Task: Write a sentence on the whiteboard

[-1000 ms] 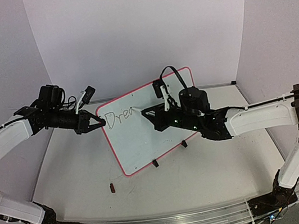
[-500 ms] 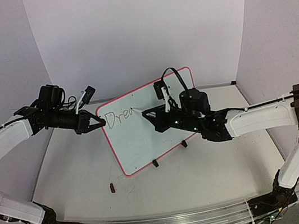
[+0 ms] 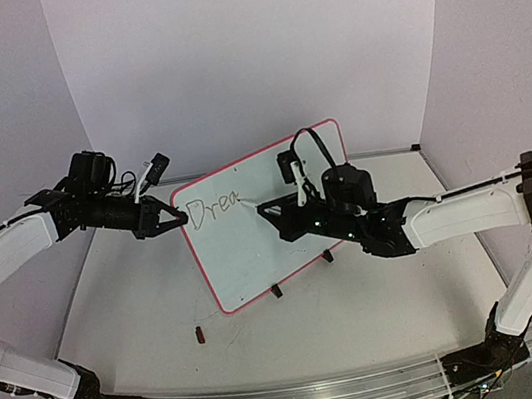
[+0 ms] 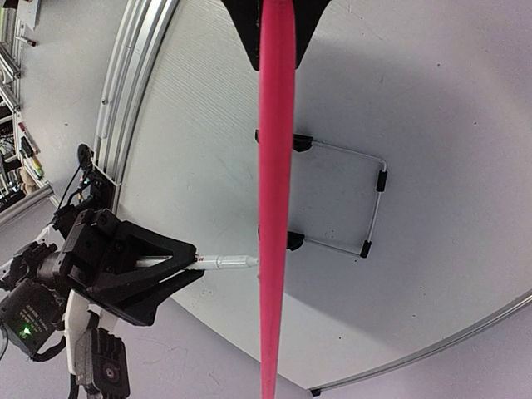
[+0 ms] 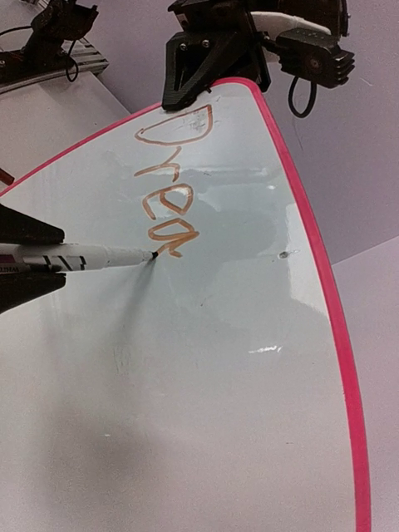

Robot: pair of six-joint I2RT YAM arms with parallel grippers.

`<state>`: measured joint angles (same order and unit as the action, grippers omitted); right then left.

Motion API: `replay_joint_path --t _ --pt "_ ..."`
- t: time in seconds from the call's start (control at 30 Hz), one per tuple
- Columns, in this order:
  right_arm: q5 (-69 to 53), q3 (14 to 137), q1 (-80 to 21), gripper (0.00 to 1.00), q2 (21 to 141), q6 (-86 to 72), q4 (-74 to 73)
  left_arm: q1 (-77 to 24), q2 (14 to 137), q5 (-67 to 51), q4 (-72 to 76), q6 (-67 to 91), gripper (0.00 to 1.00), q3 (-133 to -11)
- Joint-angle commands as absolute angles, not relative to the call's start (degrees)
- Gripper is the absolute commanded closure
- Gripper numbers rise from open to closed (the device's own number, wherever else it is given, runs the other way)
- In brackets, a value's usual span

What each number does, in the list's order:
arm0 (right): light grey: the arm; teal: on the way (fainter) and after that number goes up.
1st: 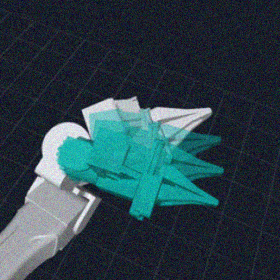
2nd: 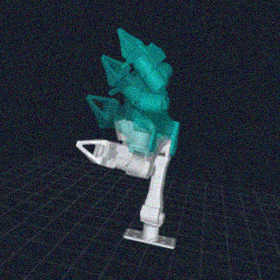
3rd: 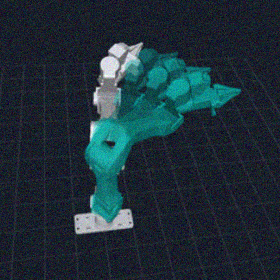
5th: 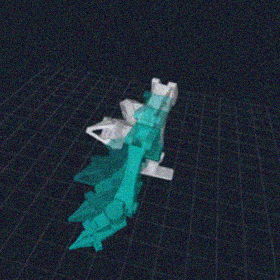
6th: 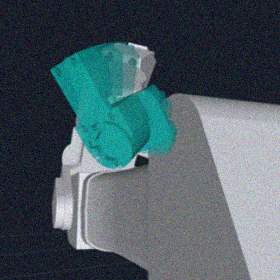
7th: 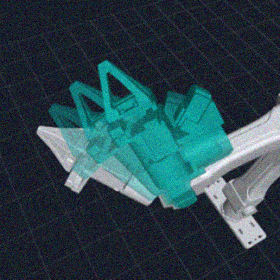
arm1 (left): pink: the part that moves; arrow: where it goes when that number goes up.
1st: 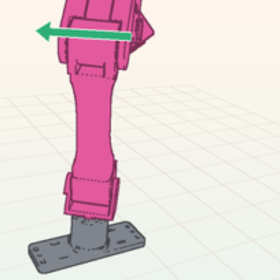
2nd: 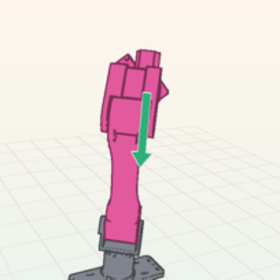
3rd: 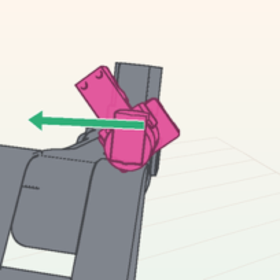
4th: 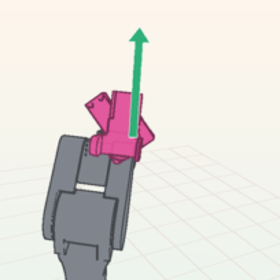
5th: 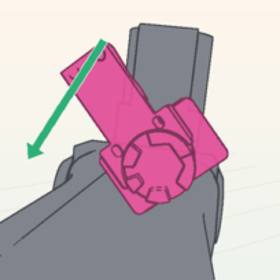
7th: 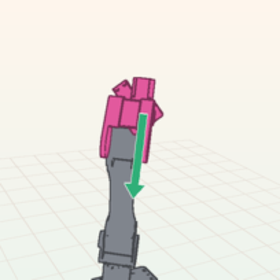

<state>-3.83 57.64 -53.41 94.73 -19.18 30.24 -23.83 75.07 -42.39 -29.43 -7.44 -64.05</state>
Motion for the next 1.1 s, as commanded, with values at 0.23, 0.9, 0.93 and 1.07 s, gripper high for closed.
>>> replay_joint_path --t 0.23,0.9,0.93,1.07 --pt "1.18 58.4 -52.85 1.0 91.46 -17.26 28.73 -24.43 76.05 -42.36 -30.88 -9.5 1.0 -64.78" --pt "-12.75 55.57 -51.45 1.0 82.27 -15.38 29.52 -24.41 75.96 -42.1 -31.0 -9.51 1.0 -64.7" --pt "-14.35 55.5 -51.04 1.0 82.27 -15.45 29.42 -24.45 75.95 -42.01 -31.02 -9.58 1.0 -64.71" --pt "-21.24 55.08 -48.66 1.0 82.48 -15.98 28.93 -24.44 75.77 -41.84 -31.08 -9.58 1.0 -64.6"
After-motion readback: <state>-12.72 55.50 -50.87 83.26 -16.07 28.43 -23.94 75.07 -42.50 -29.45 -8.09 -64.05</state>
